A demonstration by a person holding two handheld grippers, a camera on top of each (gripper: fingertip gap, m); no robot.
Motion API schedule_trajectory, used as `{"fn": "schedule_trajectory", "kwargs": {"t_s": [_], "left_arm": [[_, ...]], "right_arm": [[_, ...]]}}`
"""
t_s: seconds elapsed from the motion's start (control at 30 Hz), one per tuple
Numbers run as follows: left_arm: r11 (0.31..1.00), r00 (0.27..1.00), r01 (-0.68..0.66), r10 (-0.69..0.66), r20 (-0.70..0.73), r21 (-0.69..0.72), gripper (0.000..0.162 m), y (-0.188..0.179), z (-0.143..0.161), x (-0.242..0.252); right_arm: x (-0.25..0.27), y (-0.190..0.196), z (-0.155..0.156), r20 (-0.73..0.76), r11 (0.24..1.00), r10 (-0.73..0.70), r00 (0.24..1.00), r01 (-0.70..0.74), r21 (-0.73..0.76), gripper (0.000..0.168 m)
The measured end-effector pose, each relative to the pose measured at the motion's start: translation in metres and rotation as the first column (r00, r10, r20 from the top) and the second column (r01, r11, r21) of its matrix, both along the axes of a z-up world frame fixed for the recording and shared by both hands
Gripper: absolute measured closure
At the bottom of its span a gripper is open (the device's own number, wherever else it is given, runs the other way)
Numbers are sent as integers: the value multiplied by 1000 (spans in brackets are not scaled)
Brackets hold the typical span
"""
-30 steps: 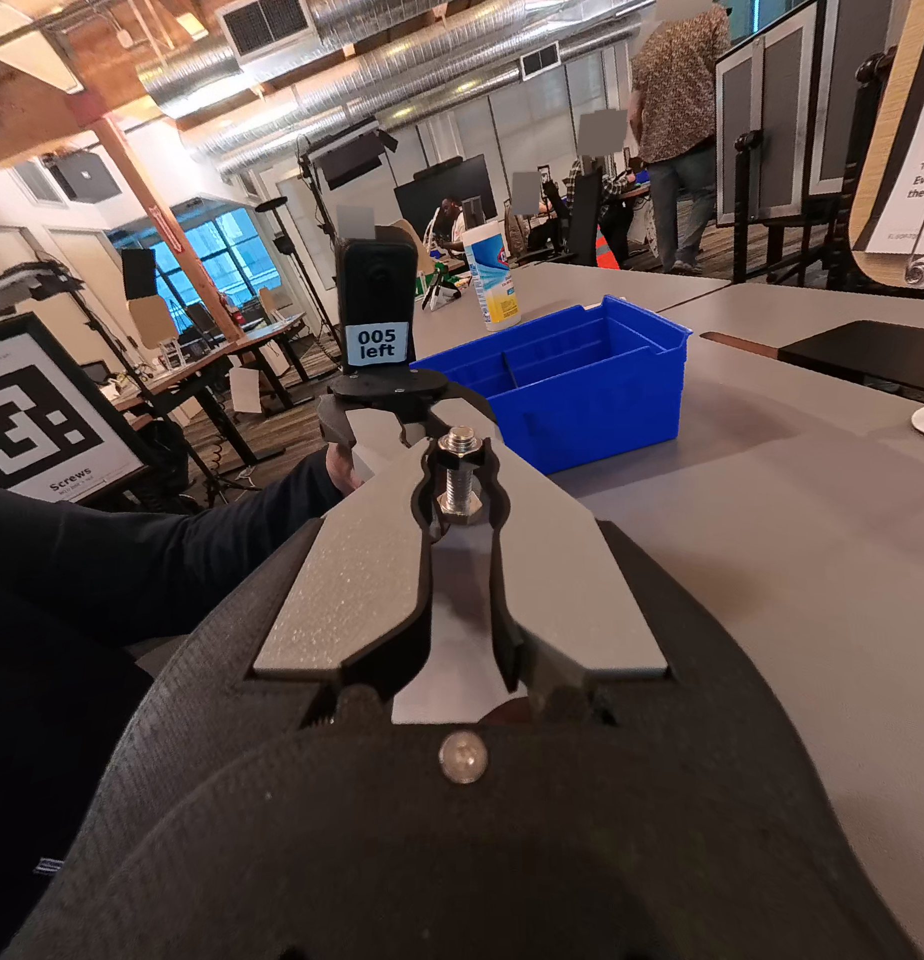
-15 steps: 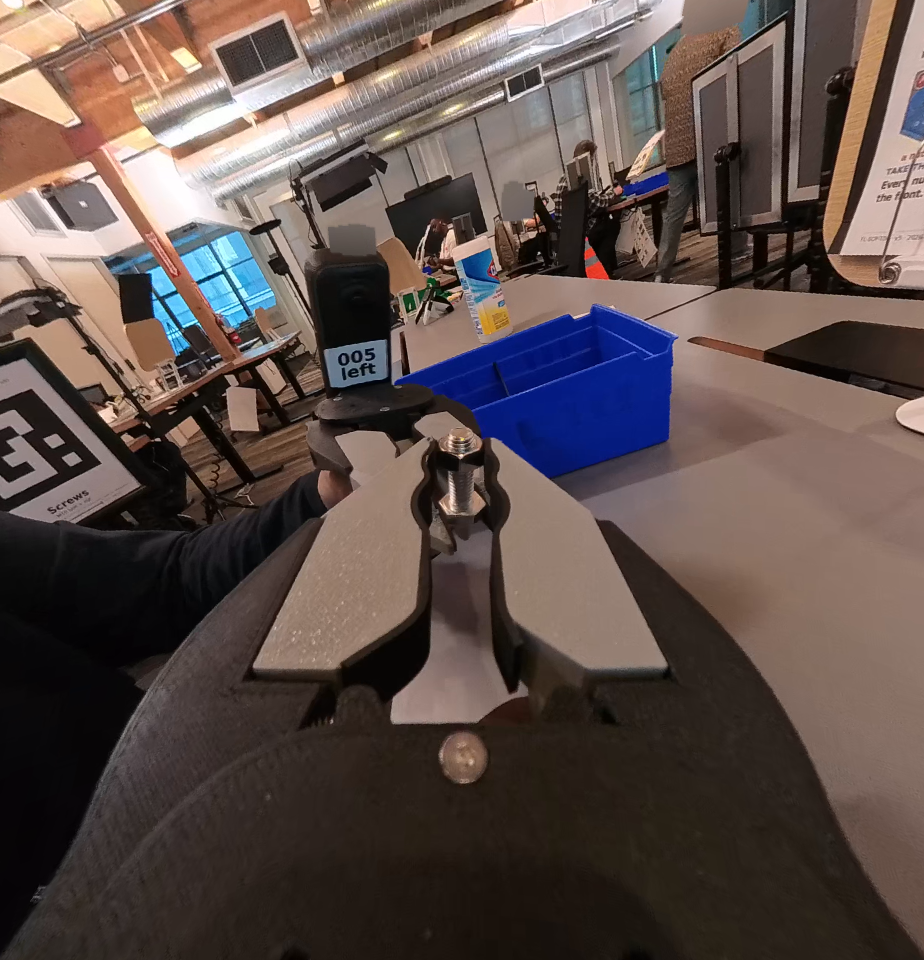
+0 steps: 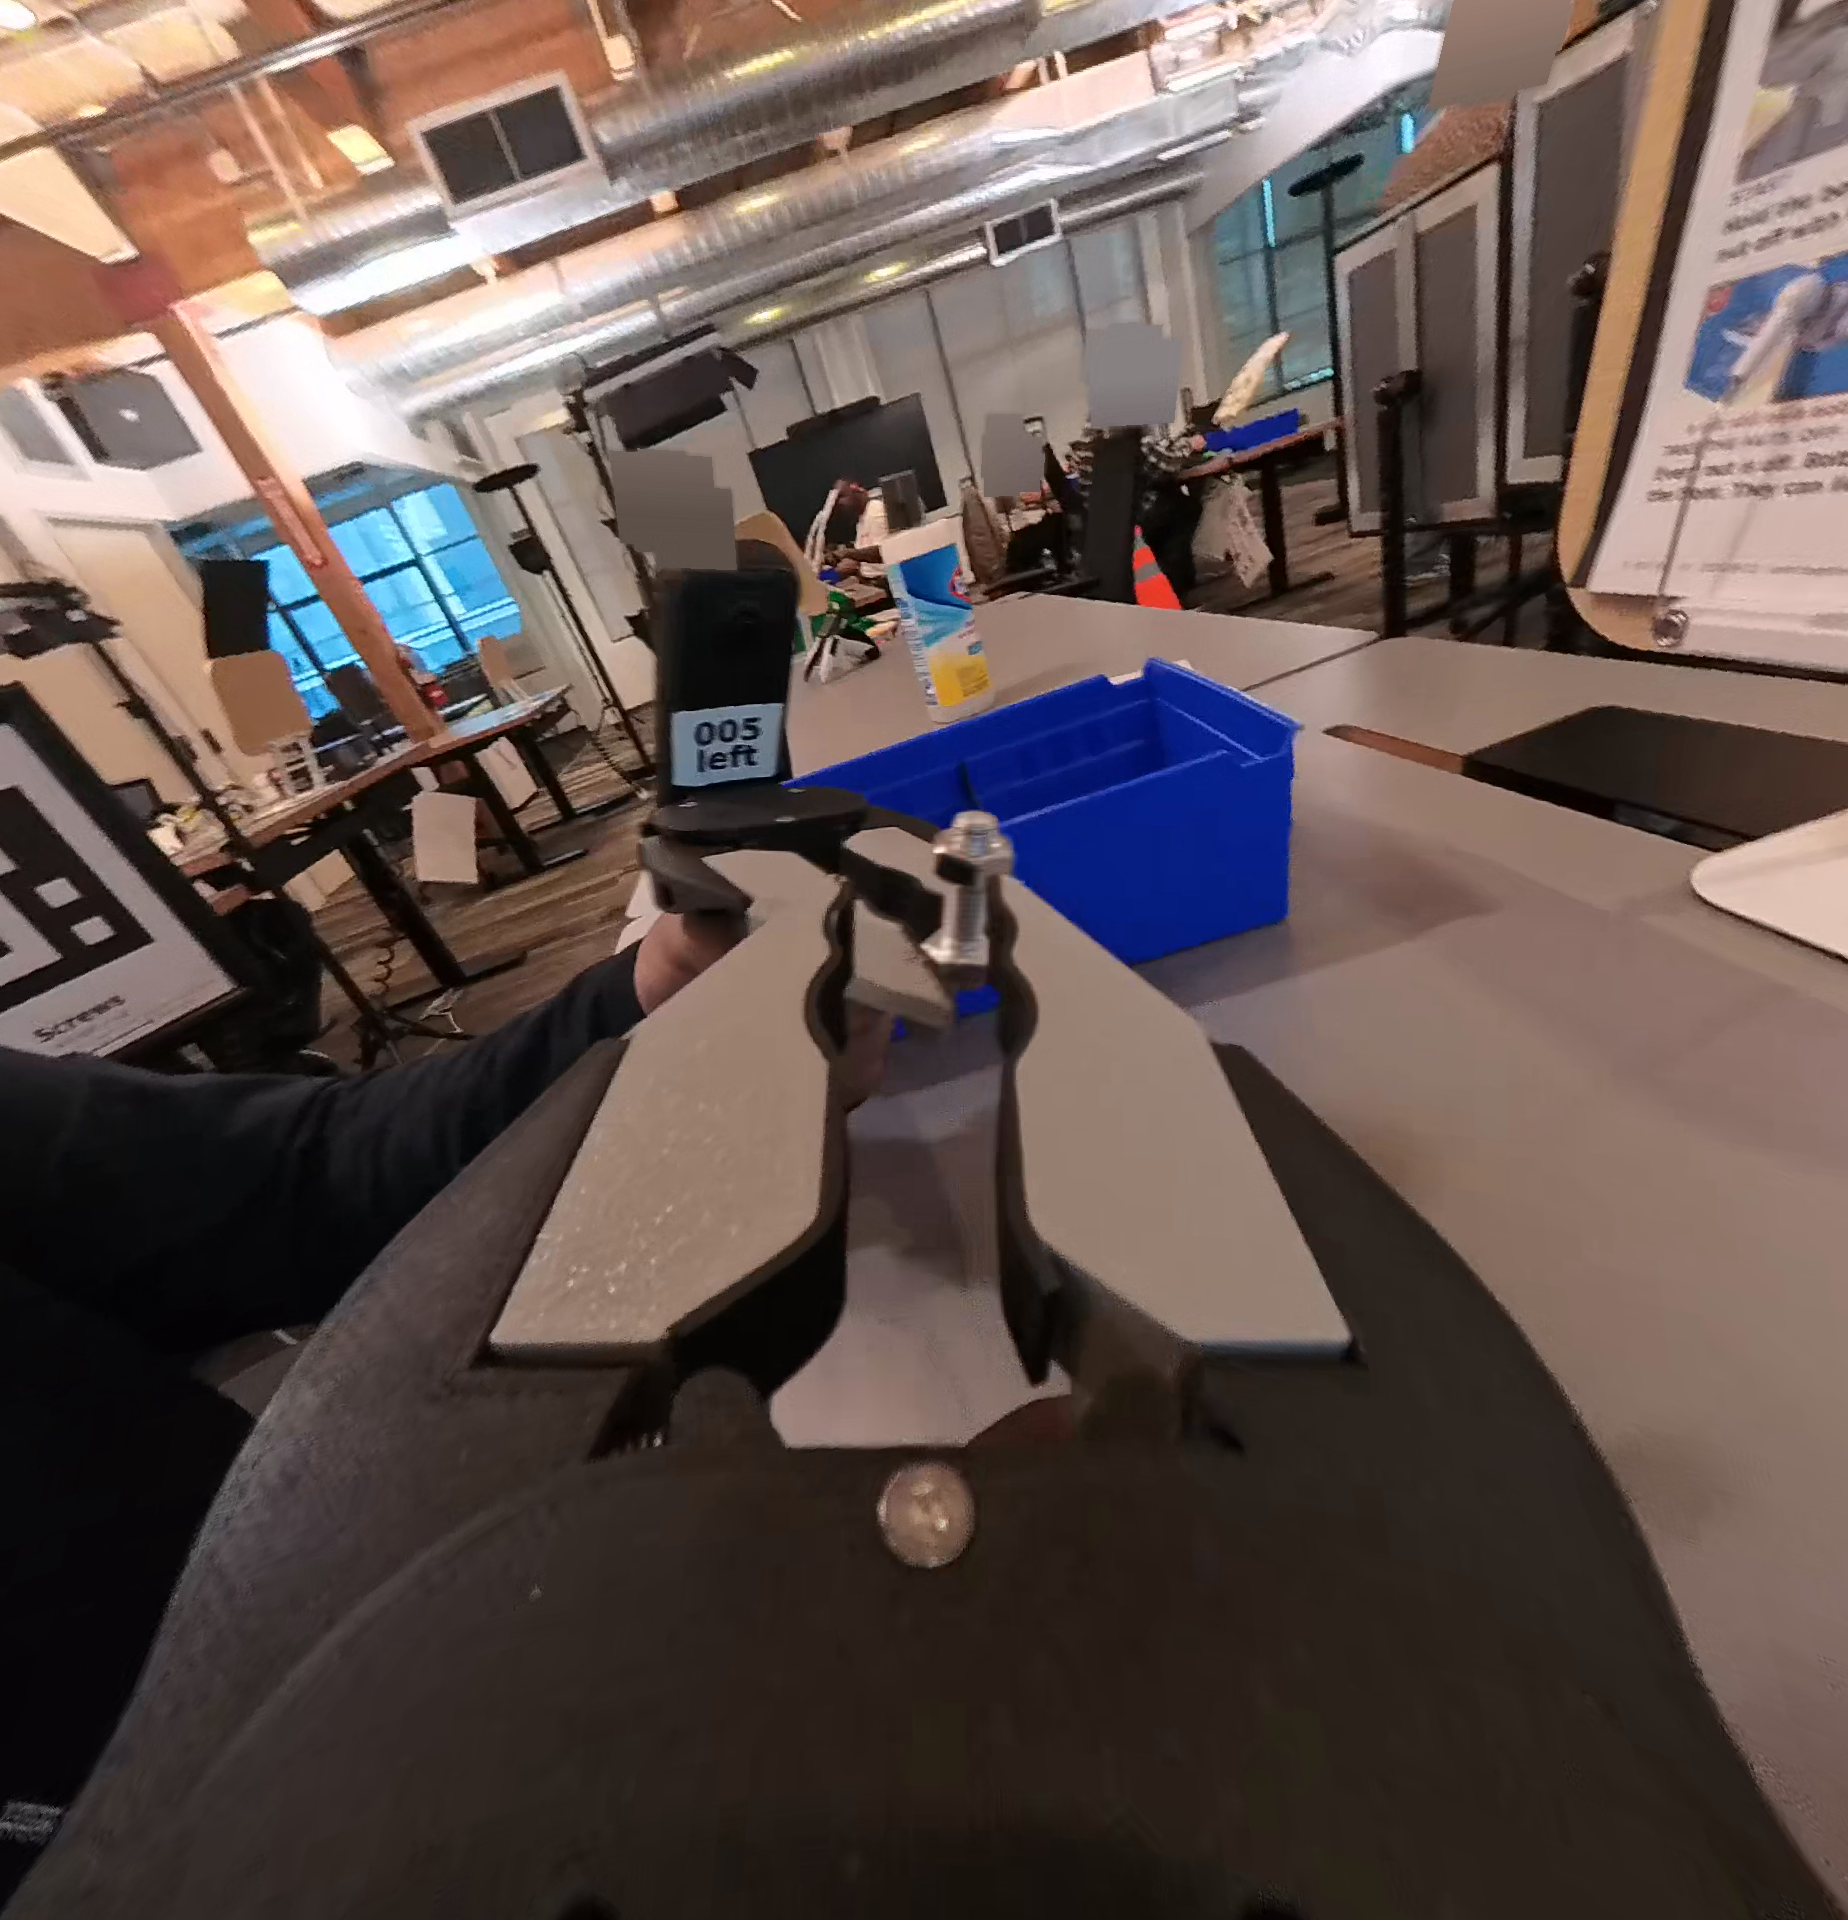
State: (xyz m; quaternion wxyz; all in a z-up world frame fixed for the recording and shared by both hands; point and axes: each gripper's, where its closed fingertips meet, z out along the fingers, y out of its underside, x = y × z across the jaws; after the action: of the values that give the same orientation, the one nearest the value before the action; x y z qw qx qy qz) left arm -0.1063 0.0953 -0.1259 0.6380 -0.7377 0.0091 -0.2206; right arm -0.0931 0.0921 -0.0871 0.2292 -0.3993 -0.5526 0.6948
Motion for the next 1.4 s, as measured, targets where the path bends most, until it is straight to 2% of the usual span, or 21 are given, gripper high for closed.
{"fn": "schedule_trajectory", "kwargs": {"t_s": [0.13, 0.17, 0.2, 0.27, 0.33, 0.37, 0.4, 0.53, 0.67, 0.7, 0.73, 0.93, 0.97, 1.0, 1.03, 1.2, 1.27, 1.33, 1.4], "left_arm": [[997, 997, 78, -78, -29, 0, 147, 0, -1, 22], [996, 995, 93, -93, -34, 1, 147, 0, -1, 27], [995, 994, 103, -103, -38, 1, 147, 0, -1, 30], [996, 994, 93, -94, -55, -7, 147, 2, -3, 31], [999, 998, 47, -47, -51, -13, 147, 3, -4, 21], [1000, 999, 28, -28, -23, -15, 147, 3, -4, 14], [1000, 1000, -10, 10, 0, -18, 147, 4, -3, 5], [1000, 1000, 2, -2, 30, 2, 147, 1, -1, -2], [995, 995, 103, -103, -20, -2, 147, 0, -1, 28], [992, 992, 123, -123, -32, -8, 147, 0, -2, 35], [994, 993, 112, -113, -41, -11, 147, 2, -3, 36], [1000, 1000, 30, -30, 10, -3, 147, 4, -2, 13], [1000, 1000, -7, 7, 7, 3, 147, 5, 0, 7], [999, 999, -37, 37, 6, 3, 147, 5, 0, 2], [999, 999, -38, 38, 10, 5, 147, 4, 1, -1], [994, 992, 106, -108, 61, 35, 147, -3, 7, 20], [990, 988, 140, -141, 56, 29, 147, -3, 6, 29], [987, 987, 157, -158, 33, 27, 147, -3, 5, 35], [986, 987, 161, -162, 23, 46, 147, -3, 7, 37]], "right_arm": [[-7, -3, -10, 51, 1000, -5, 999, 5, -3, 121], [-9, -4, -13, 61, 1000, -9, 998, 8, 11, 119], [-9, -7, -15, 63, 1000, -1, 998, 0, 24, 120], [-4, -14, -14, 51, 998, 44, 998, -45, 34, 136], [-4, -13, -13, 49, 998, 34, 998, -36, 50, 133], [-2, -12, -11, 32, 998, 36, 999, -38, 58, 150], [2, -12, -6, 5, 998, 50, 999, -50, 47, 157], [-1, -4, -1, 2, 1000, 10, 1000, -10, 0, 133], [-8, -8, -12, 40, 999, -6, 999, 4, 34, 120], [-8, -12, -14, 44, 999, 9, 999, -10, 40, 121], [-6, -15, -14, 46, 998, 28, 999, -31, 48, 130], [-5, -11, -15, 54, 998, 16, 998, -19, 57, 128], [-3, -13, -14, 50, 998, 41, 998, -44, 47, 143], [0, -16, -12, 37, 997, 70, 997, -71, 37, 150], [0, -17, -10, 28, 997, 75, 997, -76, 30, 149], [-7, -9, -13, 28, 999, -7, 1000, 6, 54, 134], [-5, -9, -8, 11, 1000, 14, 1000, -14, 21, 139], [-1, -10, -1, -15, 999, 38, 999, -38, -10, 153], [1, -10, 1, -22, 999, 49, 999, -49, -15, 153]]}}
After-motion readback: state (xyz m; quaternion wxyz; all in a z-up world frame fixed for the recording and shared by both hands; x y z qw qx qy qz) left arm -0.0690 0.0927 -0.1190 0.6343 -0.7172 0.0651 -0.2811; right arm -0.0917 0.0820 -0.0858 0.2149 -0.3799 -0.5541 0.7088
